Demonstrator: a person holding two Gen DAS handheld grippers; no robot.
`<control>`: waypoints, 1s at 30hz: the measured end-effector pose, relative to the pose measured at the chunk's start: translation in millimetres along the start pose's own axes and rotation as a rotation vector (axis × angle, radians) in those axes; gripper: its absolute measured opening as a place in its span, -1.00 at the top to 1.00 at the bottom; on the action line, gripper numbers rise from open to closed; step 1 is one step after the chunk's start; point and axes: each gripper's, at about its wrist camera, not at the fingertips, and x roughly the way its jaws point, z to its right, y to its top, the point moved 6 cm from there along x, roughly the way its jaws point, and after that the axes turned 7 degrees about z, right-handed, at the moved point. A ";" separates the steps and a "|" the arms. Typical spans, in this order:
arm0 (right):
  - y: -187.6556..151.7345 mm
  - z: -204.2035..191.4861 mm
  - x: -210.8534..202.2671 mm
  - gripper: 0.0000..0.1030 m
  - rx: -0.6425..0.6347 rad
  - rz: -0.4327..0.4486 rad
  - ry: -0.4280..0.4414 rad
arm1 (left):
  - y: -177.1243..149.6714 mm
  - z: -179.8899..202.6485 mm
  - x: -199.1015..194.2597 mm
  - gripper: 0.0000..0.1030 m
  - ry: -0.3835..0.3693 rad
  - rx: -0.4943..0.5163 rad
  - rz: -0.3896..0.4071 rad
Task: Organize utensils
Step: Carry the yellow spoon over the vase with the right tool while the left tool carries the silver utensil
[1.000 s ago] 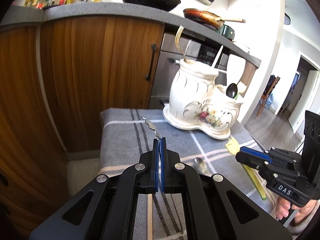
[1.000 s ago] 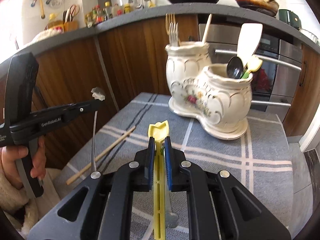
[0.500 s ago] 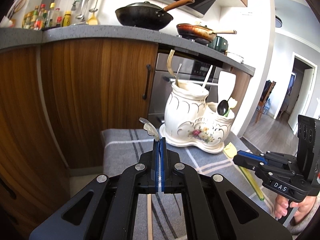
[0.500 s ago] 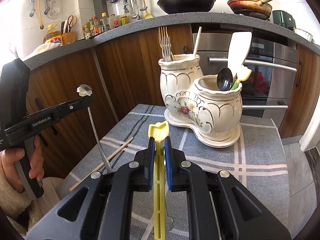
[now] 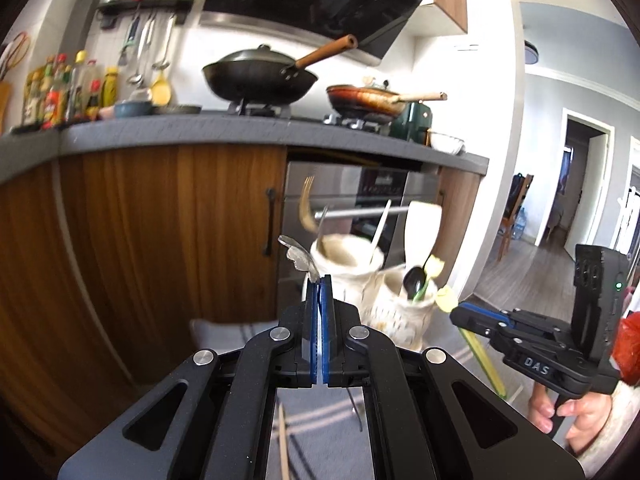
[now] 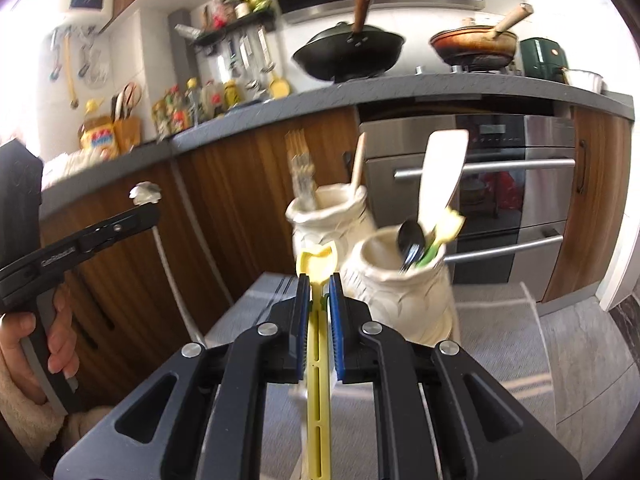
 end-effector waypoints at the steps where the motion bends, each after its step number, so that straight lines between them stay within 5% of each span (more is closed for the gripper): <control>1: 5.8 4.3 1.9 0.81 0.012 0.012 -0.004 | 6.2 1.2 2.9 0.96 0.004 0.011 0.006; 16: 72.6 54.3 38.2 0.81 0.159 0.200 0.047 | 98.0 20.5 67.3 0.96 -0.032 0.099 0.088; 30: 69.0 79.7 89.0 0.81 0.173 0.274 -0.028 | 83.9 31.3 137.5 0.96 -0.014 0.182 0.038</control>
